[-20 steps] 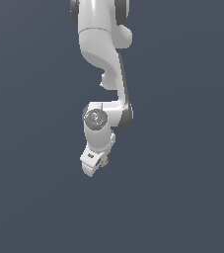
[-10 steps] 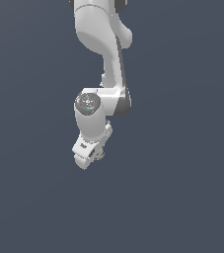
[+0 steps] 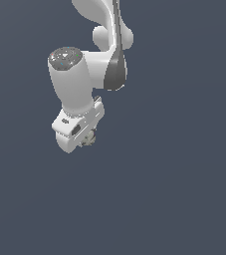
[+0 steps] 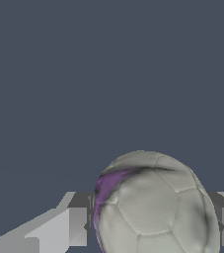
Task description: Pick up the object and move it to a goal position.
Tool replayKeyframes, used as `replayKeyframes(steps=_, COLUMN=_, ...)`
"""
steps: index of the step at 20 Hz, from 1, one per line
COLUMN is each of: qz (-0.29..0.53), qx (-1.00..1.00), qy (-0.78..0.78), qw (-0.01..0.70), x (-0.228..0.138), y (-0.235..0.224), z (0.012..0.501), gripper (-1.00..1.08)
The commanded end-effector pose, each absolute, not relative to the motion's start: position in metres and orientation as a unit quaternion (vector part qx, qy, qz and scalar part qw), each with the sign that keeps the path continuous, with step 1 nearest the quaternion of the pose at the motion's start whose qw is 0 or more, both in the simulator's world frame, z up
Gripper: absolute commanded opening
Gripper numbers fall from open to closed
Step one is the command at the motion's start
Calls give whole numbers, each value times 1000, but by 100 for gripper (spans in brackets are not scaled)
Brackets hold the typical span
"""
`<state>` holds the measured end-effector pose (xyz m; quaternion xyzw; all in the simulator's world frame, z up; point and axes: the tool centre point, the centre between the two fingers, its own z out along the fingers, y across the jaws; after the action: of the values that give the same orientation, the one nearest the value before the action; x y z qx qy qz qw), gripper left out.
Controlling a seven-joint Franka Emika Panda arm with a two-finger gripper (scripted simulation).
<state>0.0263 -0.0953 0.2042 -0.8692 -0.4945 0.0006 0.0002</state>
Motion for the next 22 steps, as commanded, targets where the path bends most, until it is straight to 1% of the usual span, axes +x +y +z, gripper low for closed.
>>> replayKeyframes(steps=1, qz=0, qx=-869, qy=-495, qw=0, x=22, y=-104, z=235, gripper=-100)
replayKeyframes(steps=15, qz=-1, qx=-869, qy=-495, qw=1, x=1, y=-153, z=394, gripper=-100)
replayKeyframes(steps=22, qz=0, qx=-869, qy=-495, qw=0, x=-5, y=-174, z=455, gripper=-100)
